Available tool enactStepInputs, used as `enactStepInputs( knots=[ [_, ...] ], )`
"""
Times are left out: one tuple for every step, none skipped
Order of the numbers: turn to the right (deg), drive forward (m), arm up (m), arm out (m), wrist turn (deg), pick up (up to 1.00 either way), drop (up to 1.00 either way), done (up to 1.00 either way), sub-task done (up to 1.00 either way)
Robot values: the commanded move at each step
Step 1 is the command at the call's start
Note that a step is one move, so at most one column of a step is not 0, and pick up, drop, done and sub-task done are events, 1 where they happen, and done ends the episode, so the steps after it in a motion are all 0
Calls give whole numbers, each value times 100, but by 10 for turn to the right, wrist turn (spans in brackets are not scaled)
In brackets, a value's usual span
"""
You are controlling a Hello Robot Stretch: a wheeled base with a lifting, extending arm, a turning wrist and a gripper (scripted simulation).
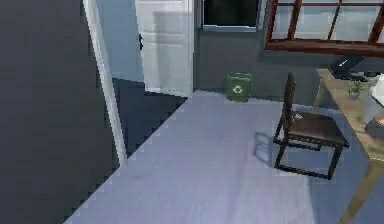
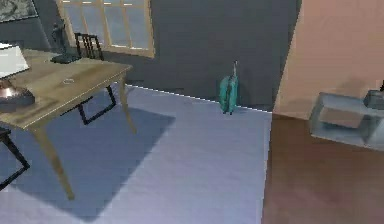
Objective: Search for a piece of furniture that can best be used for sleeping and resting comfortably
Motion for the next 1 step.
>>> enactStepInputs(
  knots=[
    [0,100,0,0,0,0,0,0,0]
  ],
)
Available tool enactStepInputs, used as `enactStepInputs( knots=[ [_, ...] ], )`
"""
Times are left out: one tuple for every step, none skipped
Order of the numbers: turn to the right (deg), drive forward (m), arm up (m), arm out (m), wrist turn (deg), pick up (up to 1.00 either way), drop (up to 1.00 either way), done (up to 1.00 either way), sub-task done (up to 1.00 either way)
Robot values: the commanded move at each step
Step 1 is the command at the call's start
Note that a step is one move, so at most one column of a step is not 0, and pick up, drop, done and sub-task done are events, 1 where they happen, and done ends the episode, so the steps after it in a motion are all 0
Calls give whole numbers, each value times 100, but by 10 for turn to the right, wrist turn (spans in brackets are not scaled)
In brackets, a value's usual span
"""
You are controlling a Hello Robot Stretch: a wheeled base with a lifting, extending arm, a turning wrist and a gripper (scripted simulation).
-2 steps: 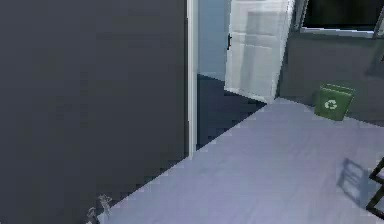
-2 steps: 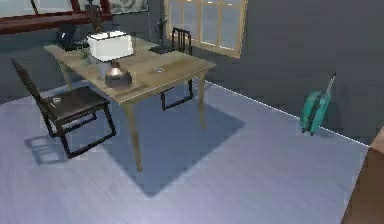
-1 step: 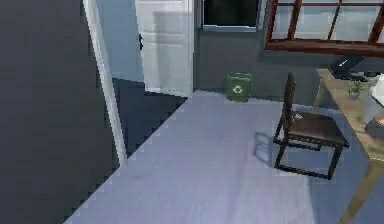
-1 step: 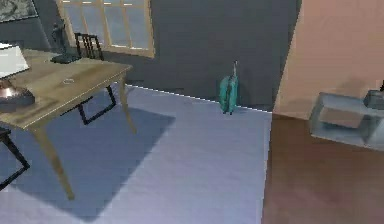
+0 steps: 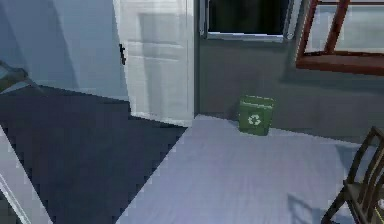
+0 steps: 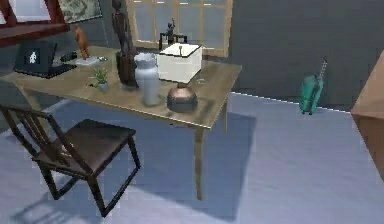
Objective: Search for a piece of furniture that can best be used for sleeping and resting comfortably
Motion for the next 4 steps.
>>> enactStepInputs(
  knots=[
    [30,0,0,0,0,0,0,0,0],
    [0,75,0,0,0,0,0,0,0],
    [-450,0,0,0,0,0,0,0,0],
    [-30,0,0,0,0,0,0,0,0]
  ],
)
